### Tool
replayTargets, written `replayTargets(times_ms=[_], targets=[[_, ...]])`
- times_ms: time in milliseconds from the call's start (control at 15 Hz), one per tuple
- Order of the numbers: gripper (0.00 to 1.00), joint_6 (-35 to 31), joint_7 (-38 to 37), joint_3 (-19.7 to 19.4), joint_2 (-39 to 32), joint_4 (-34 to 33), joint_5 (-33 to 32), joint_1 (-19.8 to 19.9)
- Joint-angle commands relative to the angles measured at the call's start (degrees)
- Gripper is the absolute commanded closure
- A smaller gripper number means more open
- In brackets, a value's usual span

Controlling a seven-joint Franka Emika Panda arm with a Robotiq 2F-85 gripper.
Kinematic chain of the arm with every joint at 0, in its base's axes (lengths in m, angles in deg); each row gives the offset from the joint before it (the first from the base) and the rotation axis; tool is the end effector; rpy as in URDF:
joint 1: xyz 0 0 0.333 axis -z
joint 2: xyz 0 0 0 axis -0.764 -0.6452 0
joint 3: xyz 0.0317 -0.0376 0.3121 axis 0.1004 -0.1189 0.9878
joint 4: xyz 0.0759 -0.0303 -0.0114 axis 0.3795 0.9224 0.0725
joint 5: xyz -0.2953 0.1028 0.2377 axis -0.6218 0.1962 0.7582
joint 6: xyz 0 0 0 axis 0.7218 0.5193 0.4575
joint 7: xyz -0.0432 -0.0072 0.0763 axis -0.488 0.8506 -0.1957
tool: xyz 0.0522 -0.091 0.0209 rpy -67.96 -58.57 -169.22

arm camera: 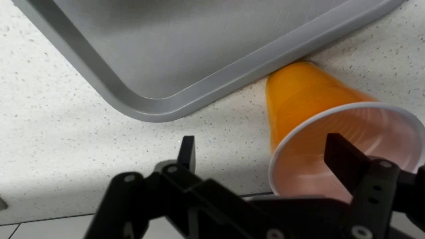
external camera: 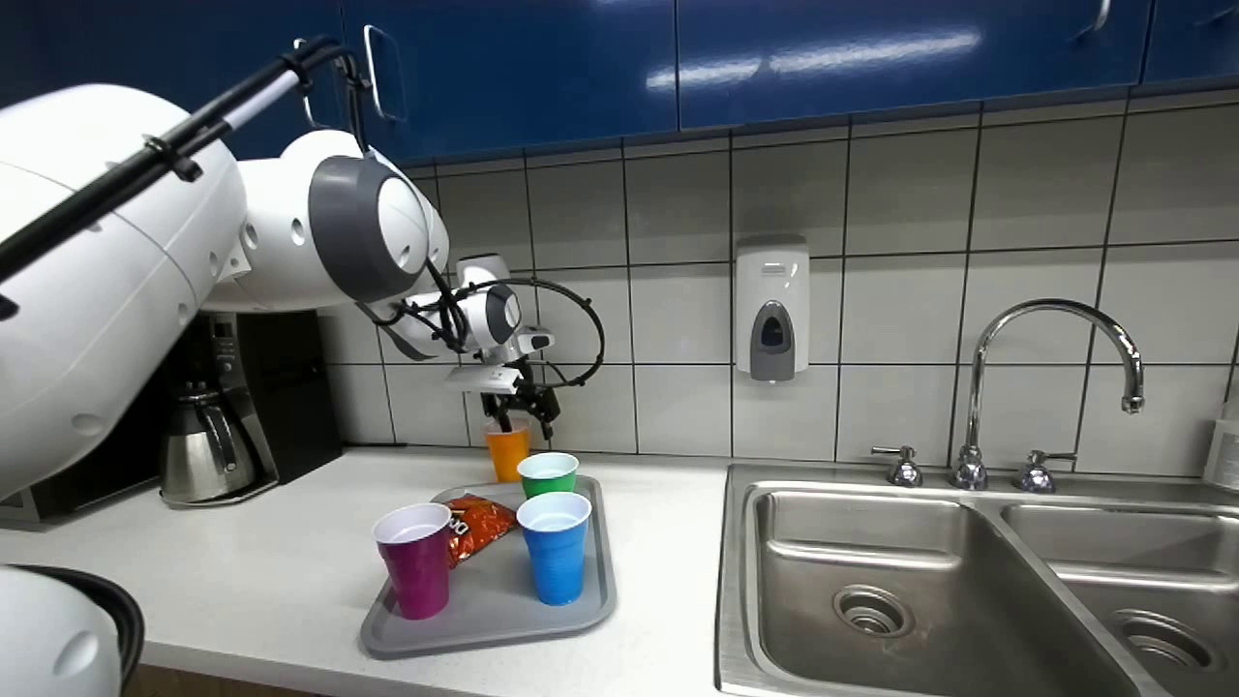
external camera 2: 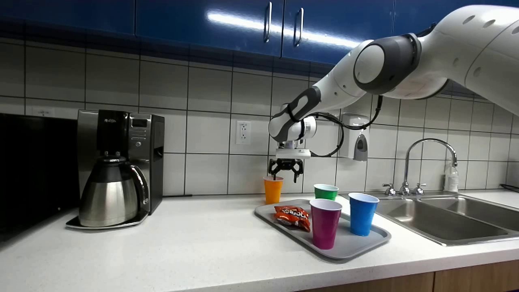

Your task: Put the purple, blue and green cups onto the tray

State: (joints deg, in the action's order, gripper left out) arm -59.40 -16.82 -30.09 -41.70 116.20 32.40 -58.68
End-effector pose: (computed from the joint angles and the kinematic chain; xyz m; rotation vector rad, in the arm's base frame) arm 0.7764 0.0961 0.2740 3.0498 -0.2046 0.3578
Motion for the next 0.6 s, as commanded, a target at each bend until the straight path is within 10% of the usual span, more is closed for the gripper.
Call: replayTargets(times_ms=[0, 400, 467, 533], targets=[[0.0, 3.0, -1.41, -0.98, -1.82, -3.58, 0.62, -0.71], [0.0, 3.68, -1.35, -0.99, -2.37, -4.13, 0.6, -0.72], [0.25, 3.63, -1.28, -0.95, -2.47, -4.25, 0.64, -0.67], [0.26, 3.68, -1.19, -0.93, -2.54, -4.36, 0.64, -0.66]])
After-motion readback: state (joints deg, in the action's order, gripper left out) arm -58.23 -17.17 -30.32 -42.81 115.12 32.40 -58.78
